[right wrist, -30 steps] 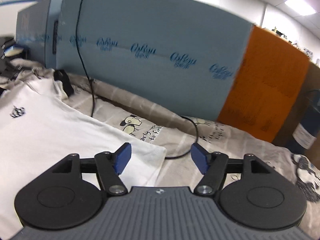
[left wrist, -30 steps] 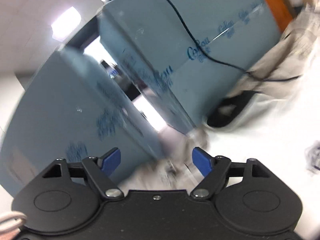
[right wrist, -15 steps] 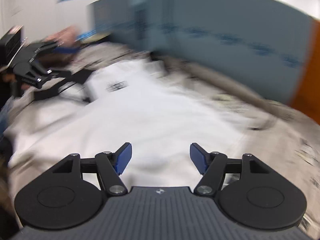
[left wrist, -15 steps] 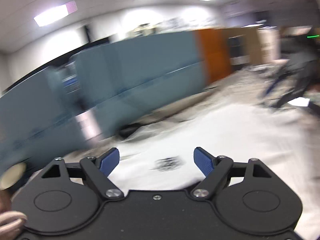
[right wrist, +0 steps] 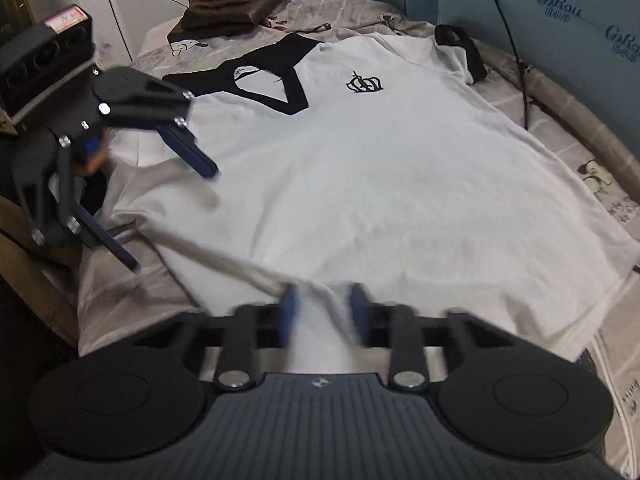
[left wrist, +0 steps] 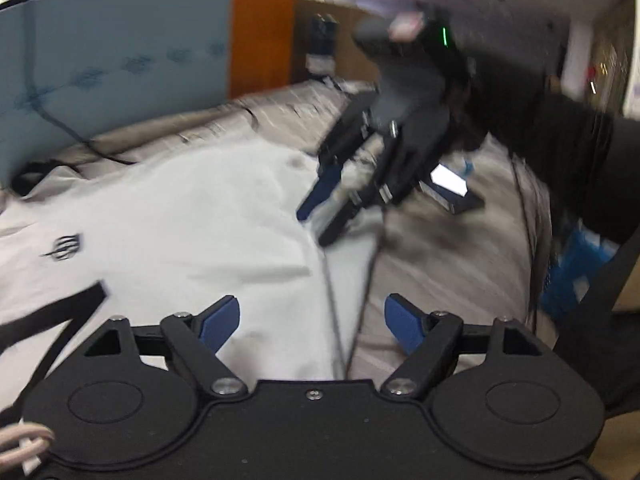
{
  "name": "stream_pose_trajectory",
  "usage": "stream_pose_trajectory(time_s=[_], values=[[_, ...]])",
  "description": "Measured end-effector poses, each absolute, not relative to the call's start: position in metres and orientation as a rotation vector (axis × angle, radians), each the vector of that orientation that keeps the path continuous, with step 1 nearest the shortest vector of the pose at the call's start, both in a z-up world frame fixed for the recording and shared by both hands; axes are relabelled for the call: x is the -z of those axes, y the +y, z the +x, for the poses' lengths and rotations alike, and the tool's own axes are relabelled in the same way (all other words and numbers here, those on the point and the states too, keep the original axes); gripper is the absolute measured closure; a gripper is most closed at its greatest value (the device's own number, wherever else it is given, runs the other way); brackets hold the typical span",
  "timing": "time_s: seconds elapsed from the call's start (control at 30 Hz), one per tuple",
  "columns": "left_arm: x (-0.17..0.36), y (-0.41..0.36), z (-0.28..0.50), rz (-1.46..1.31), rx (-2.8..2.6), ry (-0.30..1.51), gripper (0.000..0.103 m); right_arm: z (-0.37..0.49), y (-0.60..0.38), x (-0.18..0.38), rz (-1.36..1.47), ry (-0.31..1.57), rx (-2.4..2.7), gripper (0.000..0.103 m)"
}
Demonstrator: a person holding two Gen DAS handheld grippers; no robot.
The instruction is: Fold clothes
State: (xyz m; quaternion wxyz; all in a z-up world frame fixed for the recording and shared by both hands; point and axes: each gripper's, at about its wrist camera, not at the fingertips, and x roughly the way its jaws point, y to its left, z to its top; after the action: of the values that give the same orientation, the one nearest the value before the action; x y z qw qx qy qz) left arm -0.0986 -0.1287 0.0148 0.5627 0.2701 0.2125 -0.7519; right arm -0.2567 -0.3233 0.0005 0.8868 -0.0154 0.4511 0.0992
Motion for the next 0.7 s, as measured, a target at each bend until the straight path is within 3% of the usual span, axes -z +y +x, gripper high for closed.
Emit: stream_pose_trajectory(time_s=[0.03, 0.1, 0.4, 0.43, 0.47, 0.5, 0.53, 0.57, 0.7], values=[[-0.012, -0.128, -0.104, 0.662, 1.772, 0.476, 0.076, -0.267, -0.319, -0.005, -0.054, 0.934, -0.188, 0.100], [-0.009, -0.125, -0.111, 0.682, 1.801, 0.433, 0.091, -0.296, -0.303, -0.015, -0.111, 0.914, -0.145, 0.100], [-0.014, -0.088, -0.128, 0.711, 2.018, 0.350, 0.092, -0.402, -0.229, -0.009, -0.105, 0.850, 0.043, 0.098], [-0.012, -0.088, -0.128, 0.711, 2.018, 0.349, 0.092, -0.406, -0.231, -0.009, -0.078, 0.808, 0.070, 0.090], [-0.013, -0.087, -0.128, 0.710, 2.013, 0.340, 0.092, -0.404, -0.236, -0.011, -0.036, 0.759, 0.115, 0.069], [-0.013, -0.087, -0.128, 0.710, 2.006, 0.330, 0.092, -0.401, -0.244, -0.012, 0.010, 0.709, 0.169, 0.055], [-0.013, -0.086, -0.130, 0.706, 1.996, 0.324, 0.091, -0.398, -0.252, -0.014, 0.056, 0.659, 0.223, 0.033], [-0.012, -0.085, -0.132, 0.703, 1.986, 0.318, 0.091, -0.390, -0.258, -0.015, 0.117, 0.613, 0.291, 0.027], [-0.007, -0.080, -0.140, 0.703, 1.959, 0.292, 0.086, -0.348, -0.270, -0.018, 0.348, 0.518, 0.485, 0.030]])
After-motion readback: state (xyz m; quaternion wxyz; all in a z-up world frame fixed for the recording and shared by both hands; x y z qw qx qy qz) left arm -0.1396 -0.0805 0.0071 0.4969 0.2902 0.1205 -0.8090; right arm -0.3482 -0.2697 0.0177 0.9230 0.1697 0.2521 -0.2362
